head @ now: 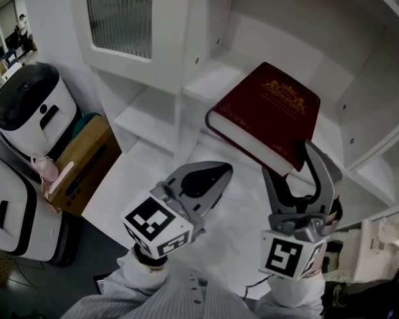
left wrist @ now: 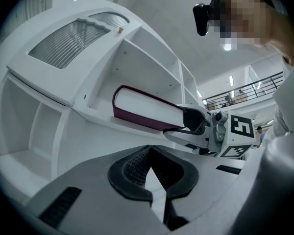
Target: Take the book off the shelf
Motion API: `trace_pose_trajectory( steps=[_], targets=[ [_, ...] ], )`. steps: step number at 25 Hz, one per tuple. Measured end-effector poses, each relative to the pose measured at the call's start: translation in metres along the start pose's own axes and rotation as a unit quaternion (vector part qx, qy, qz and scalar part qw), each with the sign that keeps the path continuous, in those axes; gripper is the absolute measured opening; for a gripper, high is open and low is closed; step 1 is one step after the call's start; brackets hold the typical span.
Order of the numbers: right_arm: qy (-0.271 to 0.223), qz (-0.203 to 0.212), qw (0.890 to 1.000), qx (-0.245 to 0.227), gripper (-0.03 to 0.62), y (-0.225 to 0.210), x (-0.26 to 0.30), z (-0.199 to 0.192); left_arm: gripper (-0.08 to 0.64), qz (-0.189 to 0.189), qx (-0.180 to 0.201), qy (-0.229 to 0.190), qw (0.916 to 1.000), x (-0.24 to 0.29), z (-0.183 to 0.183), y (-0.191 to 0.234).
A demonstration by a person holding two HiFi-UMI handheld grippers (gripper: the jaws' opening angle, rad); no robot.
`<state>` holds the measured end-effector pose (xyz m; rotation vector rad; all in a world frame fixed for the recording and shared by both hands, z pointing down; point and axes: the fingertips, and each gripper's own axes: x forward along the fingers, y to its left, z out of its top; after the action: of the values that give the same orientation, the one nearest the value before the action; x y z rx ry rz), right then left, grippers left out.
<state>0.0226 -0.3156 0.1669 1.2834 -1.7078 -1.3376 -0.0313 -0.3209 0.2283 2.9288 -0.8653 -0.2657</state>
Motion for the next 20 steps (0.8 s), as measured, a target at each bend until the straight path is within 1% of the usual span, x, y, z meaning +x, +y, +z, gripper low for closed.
trace_pose_trajectory(
  steps=[11, 20],
  targets=[
    [-0.002, 0.008, 0.998, -0.062, 0.262, 0.002, 0.029, 0.006, 0.011, 0.004, -0.011, -0.001, 0.9999, -0.002, -0.003, 0.016],
    [0.009, 0.005, 0.994, -0.112, 0.261, 0.003, 0.037, 0.007, 0.011, -0.005, -0.015, -0.001, 0.9999, -0.002, -0.003, 0.017]
  ],
)
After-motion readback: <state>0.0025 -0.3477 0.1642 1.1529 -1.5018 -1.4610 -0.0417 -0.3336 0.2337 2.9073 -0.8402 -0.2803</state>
